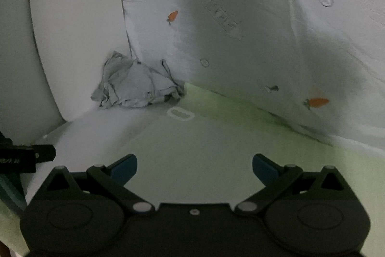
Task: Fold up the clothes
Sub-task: 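Grasp the crumpled grey garment with the right tool and lift it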
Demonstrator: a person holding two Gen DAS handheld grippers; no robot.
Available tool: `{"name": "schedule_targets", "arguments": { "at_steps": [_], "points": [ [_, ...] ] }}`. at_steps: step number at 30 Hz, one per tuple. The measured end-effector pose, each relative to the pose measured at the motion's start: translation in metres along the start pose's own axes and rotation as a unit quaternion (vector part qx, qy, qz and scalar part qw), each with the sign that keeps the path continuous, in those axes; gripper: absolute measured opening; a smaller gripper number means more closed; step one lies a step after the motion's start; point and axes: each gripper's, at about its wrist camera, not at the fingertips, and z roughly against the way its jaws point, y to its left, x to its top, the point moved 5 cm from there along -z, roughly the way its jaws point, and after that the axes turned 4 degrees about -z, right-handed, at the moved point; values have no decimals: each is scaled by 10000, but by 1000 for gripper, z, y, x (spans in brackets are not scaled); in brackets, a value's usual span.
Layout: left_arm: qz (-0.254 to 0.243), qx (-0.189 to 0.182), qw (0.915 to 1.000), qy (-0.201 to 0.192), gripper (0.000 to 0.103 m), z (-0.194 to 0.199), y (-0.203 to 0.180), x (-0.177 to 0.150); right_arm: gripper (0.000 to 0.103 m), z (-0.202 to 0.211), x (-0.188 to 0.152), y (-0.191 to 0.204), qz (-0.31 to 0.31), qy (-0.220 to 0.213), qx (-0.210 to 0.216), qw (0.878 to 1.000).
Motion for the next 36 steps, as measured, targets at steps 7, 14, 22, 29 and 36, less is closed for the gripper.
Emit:
{"name": "schedule_targets", "arguments": {
  "at_steps": [7, 14, 22, 29, 36],
  "points": [
    [357, 156, 9983, 423, 103, -89, 2, 36, 103, -85, 36, 18, 211, 128, -43, 9997],
    [824, 425, 9912, 949, 103, -225, 17, 78, 99, -225, 77, 37, 739, 326, 236, 9965],
    [1128, 573, 9872, 975, 101, -342, 43, 125, 65, -400, 130, 70, 1577, 142, 539, 9859],
    [1240, 498, 9860, 1001, 101, -379, 47, 141, 73, -478, 125, 94, 1867, 494, 815, 9778],
    [1445, 580, 9808, 1176, 102, -365, 58, 131, 17, -439, 114, 100, 2118, 341, 1041, 9712]
  ]
}}
